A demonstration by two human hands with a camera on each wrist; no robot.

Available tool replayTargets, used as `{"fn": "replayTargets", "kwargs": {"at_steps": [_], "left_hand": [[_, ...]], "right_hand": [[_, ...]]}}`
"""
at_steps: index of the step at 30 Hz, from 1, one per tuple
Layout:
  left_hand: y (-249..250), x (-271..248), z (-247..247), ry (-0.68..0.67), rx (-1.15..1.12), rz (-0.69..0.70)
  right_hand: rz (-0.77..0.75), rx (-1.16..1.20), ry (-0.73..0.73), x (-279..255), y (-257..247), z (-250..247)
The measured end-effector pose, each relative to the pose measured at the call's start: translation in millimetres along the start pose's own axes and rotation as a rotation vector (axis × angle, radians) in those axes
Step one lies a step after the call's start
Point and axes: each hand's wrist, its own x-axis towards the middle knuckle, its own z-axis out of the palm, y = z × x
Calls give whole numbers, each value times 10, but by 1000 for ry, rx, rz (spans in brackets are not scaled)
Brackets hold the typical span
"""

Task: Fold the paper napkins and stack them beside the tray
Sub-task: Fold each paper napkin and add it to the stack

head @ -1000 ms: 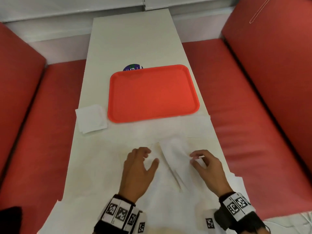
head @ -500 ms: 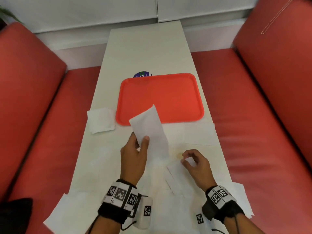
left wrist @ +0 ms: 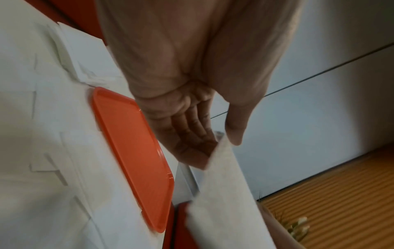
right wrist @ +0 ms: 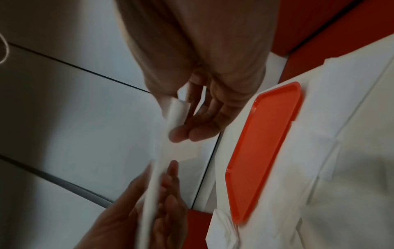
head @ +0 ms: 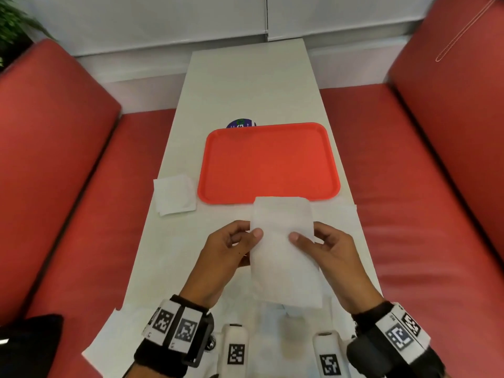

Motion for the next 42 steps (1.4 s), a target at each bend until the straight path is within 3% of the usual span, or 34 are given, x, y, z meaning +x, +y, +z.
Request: {"fn": "replayTargets", "kwargs": {"at_steps": [4,10,16,20,22,27,30,35,42], "left_hand": [[-17,-66,21,36,-23,99],[-10,-133,20,-38,35,240],[11,-199,87,-33,28,242],[32,-211,132,4,-234,172],[30,-222,137,19,-295,90],[33,-202,191,32,-27,16],[70,-184,182,112,93,77],[80,-195,71,124,193,192],[72,-175,-173,50,223,218]], "right_hand": [[-26,3,-15,-54,-22,-84],[-129,-5,-145,-90,-52,-176],[-108,71,-160,-100,-139,-179],[-237,-230,-57,-107,-139,-147],[-270,-253,-56,-120,-135,-123],[-323,-306,-76,-180,-175,-12],[-340,-370,-79,-206,-174,49],[-195,-345,-66,-192,-190,120],[-109,-434,-120,-101,-241,384]]}}
